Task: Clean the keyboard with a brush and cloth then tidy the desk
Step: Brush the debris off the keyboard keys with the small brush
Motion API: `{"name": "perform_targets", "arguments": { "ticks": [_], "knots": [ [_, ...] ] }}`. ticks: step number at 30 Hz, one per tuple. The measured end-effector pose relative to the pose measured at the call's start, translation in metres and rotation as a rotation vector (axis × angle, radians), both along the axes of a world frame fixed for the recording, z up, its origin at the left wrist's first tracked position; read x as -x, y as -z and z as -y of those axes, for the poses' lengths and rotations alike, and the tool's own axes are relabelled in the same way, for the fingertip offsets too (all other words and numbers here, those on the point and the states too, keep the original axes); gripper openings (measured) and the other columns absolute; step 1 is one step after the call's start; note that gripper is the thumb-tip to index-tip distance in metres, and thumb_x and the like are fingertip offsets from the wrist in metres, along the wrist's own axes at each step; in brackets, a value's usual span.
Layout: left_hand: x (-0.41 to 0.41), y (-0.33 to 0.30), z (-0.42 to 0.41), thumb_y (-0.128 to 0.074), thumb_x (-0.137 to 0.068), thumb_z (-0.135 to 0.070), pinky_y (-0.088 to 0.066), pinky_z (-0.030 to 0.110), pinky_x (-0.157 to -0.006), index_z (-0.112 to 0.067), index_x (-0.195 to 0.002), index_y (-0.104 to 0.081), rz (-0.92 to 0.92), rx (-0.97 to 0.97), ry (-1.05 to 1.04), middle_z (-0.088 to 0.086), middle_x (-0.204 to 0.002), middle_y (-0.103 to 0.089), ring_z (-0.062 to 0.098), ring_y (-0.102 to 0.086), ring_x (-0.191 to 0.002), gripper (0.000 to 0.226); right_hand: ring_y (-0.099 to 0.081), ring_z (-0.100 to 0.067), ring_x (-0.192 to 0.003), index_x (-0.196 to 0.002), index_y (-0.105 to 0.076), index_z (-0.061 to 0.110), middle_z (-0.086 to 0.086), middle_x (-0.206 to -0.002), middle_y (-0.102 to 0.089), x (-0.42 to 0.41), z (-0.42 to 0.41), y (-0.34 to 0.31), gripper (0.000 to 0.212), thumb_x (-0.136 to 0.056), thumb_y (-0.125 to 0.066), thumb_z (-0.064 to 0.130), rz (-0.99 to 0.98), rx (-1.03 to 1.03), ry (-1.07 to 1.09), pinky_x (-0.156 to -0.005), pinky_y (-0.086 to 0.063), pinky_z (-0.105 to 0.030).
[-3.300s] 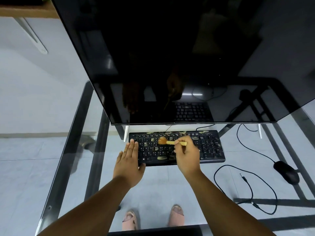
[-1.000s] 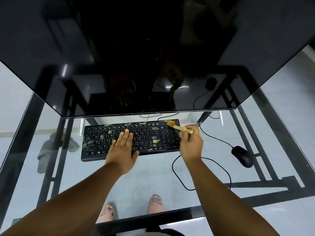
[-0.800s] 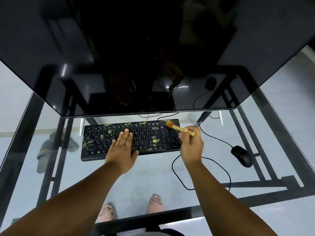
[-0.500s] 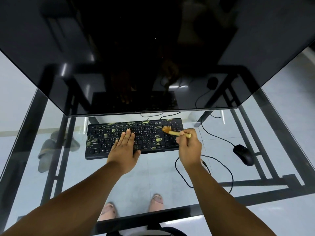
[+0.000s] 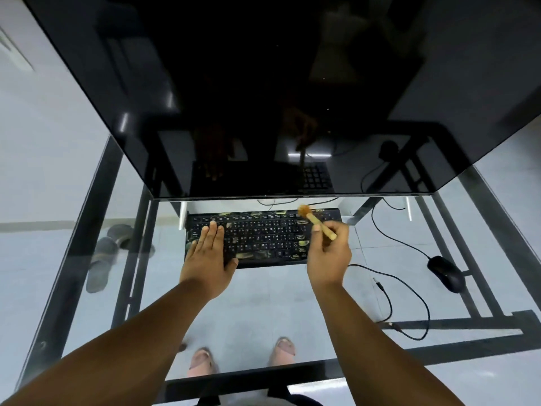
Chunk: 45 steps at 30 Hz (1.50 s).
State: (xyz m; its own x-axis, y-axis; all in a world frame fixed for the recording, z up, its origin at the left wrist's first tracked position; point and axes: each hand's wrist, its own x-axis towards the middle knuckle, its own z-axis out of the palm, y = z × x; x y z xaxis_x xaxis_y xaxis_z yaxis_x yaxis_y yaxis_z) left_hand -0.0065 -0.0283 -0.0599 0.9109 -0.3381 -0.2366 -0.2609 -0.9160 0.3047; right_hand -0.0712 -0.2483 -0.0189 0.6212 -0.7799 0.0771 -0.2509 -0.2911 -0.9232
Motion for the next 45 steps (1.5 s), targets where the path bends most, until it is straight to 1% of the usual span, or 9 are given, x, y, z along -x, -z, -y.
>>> {"name": "perform_targets", "arguments": {
  "ticks": [9,14,18,23,27,31,36,40,45],
  "knots": [
    [-0.006,0.003,-0.057,-0.047,-0.089,-0.061,-0.006,0.039,-0.122,-0.011,-0.153,0.008,-0.066,-0.022,-0.064,0.005,-0.162,0.010,0.019,0.009,-0.150,0.098,-0.068,-0.030,-0.069,-0.080,-0.049,0.021,-0.007,-0.070,-0.070,-0.037,-0.079,0.005,0.019,-0.094,-0.060,0.028,-0.029,-0.263,-0.248,-0.068,-0.055,-0.042],
    [-0.011,0.007,-0.073,-0.045,-0.090,-0.060,-0.009,0.040,-0.122,-0.012,-0.154,0.009,-0.122,-0.049,-0.066,0.005,-0.162,0.011,0.019,0.007,-0.150,0.096,-0.065,-0.031,-0.064,-0.081,-0.050,0.019,-0.007,-0.067,-0.068,-0.045,-0.105,0.007,0.018,-0.094,-0.060,0.026,-0.095,-0.208,-0.368,-0.059,-0.053,-0.041],
    [-0.011,0.009,-0.079,-0.042,-0.093,-0.056,-0.011,0.039,-0.122,-0.013,-0.153,0.012,-0.159,-0.055,-0.038,0.003,-0.162,0.013,0.017,0.007,-0.150,0.091,-0.052,-0.017,-0.053,-0.085,-0.047,0.017,0.002,-0.059,-0.057,-0.042,-0.105,0.004,0.016,-0.096,-0.055,0.026,-0.133,0.041,-0.145,-0.048,-0.039,-0.030],
    [-0.012,0.009,-0.081,-0.041,-0.094,-0.054,-0.013,0.038,-0.122,-0.012,-0.153,0.011,-0.146,-0.057,-0.020,0.003,-0.162,0.013,0.018,0.008,-0.150,0.089,-0.059,-0.026,-0.059,-0.082,-0.049,0.021,-0.013,-0.067,-0.063,-0.036,-0.104,0.008,0.017,-0.095,-0.057,0.026,-0.101,-0.078,-0.319,-0.048,-0.050,-0.036],
    [-0.011,0.007,-0.080,-0.041,-0.094,-0.054,-0.013,0.038,-0.121,-0.012,-0.153,0.011,-0.142,-0.067,-0.014,0.003,-0.162,0.014,0.018,0.008,-0.150,0.089,-0.055,-0.022,-0.059,-0.085,-0.046,0.022,0.001,-0.065,-0.061,-0.033,-0.099,0.011,0.014,-0.096,-0.054,0.026,-0.119,0.051,-0.124,-0.053,-0.045,-0.036],
    [-0.011,0.008,-0.082,-0.040,-0.094,-0.054,-0.013,0.038,-0.121,-0.011,-0.153,0.010,-0.128,-0.075,-0.012,0.004,-0.162,0.014,0.019,0.008,-0.150,0.088,-0.052,-0.013,-0.055,-0.087,-0.054,0.023,0.000,-0.063,-0.061,-0.034,-0.094,0.011,0.008,-0.095,-0.056,0.024,-0.103,-0.004,-0.245,-0.051,-0.042,-0.031],
    [-0.005,0.008,-0.074,-0.039,-0.094,-0.056,-0.010,0.039,-0.122,-0.010,-0.153,0.011,-0.102,-0.071,-0.055,0.005,-0.162,0.014,0.021,0.008,-0.150,0.089,-0.055,-0.014,-0.061,-0.095,-0.057,0.021,0.006,-0.070,-0.062,-0.030,-0.080,0.011,0.005,-0.096,-0.055,0.026,-0.081,0.046,-0.099,-0.054,-0.043,-0.029],
    [0.000,0.007,-0.066,-0.039,-0.094,-0.054,-0.008,0.039,-0.122,-0.011,-0.153,0.009,-0.025,-0.003,-0.080,0.005,-0.162,0.011,0.020,0.008,-0.150,0.088,-0.057,-0.025,-0.058,-0.085,-0.055,0.026,-0.005,-0.065,-0.063,-0.028,-0.074,0.012,0.010,-0.094,-0.057,0.022,-0.134,-0.039,-0.277,-0.052,-0.046,-0.038],
    [0.000,0.003,-0.053,-0.038,-0.095,-0.053,-0.006,0.038,-0.122,-0.012,-0.154,0.008,0.010,0.012,-0.031,0.003,-0.162,0.010,0.018,0.009,-0.149,0.085,-0.056,-0.016,-0.065,-0.090,-0.053,0.026,0.002,-0.075,-0.063,-0.023,-0.063,0.007,0.007,-0.096,-0.056,0.022,-0.073,-0.006,-0.107,-0.056,-0.044,-0.030]
  ]
}}
